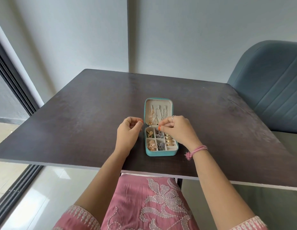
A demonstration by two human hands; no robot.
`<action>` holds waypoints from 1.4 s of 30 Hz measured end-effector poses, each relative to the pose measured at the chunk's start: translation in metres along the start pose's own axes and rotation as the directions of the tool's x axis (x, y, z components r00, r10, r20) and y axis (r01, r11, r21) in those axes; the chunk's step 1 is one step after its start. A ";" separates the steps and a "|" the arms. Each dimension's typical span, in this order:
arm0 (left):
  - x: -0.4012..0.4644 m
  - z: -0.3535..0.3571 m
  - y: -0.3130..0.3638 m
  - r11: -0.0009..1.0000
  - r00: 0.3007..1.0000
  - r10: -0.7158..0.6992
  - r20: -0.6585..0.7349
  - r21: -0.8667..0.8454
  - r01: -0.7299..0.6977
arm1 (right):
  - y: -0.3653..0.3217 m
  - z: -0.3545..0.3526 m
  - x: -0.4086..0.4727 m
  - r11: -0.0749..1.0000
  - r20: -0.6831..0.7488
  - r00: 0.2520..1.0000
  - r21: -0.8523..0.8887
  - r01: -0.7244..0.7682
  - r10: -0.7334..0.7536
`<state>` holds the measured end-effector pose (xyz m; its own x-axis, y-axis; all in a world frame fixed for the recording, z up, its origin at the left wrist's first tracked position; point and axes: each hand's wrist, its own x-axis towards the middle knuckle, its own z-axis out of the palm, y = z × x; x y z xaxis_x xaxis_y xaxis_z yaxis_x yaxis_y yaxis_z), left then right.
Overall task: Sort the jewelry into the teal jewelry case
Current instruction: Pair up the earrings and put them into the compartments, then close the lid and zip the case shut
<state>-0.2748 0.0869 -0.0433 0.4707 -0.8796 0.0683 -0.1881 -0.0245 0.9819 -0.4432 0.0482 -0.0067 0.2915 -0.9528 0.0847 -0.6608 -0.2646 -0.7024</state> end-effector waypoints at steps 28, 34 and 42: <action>-0.009 0.006 0.011 0.779 0.966 -0.231 0.119 -0.572 0.257 | 0.029 -0.002 -0.001 0.420 -0.176 0.902 0.908 -0.007 0.395; -0.009 0.024 0.019 0.706 0.949 -0.292 0.118 -0.642 0.298 | 0.019 0.015 -0.003 0.440 -0.054 0.943 0.892 -0.103 0.329; 0.000 0.038 0.022 0.672 0.933 -0.340 0.116 -0.665 0.327 | 0.017 0.020 0.004 0.431 -0.009 0.974 0.897 -0.093 0.228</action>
<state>-0.3120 0.0684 -0.0286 0.4032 -0.8679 -0.2902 0.6006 0.0117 0.7995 -0.4394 0.0433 -0.0321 0.1269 -0.9894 -0.0713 0.3089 0.1077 -0.9450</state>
